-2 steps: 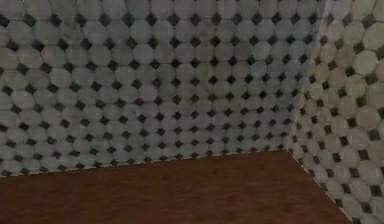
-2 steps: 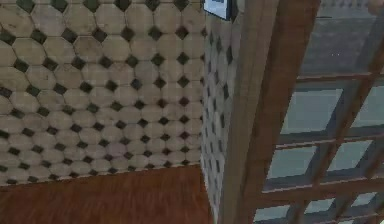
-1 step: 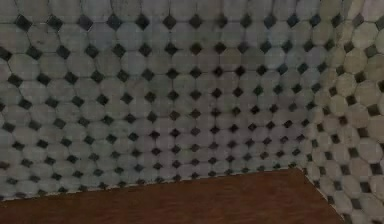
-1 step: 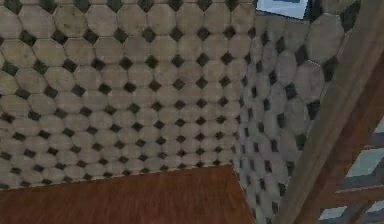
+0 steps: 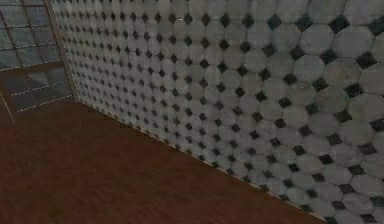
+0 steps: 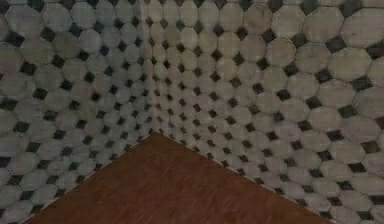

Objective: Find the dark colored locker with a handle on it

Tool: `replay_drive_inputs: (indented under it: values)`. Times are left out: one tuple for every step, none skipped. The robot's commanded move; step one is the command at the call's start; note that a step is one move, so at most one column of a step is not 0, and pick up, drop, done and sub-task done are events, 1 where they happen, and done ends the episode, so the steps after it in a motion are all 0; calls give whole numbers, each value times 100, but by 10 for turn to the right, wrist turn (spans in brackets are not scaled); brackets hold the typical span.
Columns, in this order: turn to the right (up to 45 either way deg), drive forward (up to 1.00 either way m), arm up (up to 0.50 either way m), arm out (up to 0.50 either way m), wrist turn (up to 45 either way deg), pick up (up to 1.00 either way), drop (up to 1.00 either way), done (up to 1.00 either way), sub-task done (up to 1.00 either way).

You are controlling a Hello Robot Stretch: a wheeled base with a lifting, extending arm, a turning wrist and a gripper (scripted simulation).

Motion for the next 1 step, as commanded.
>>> replay_drive_inputs:
  values:
    - [-450,0,0,0,0,0,0,0,0]
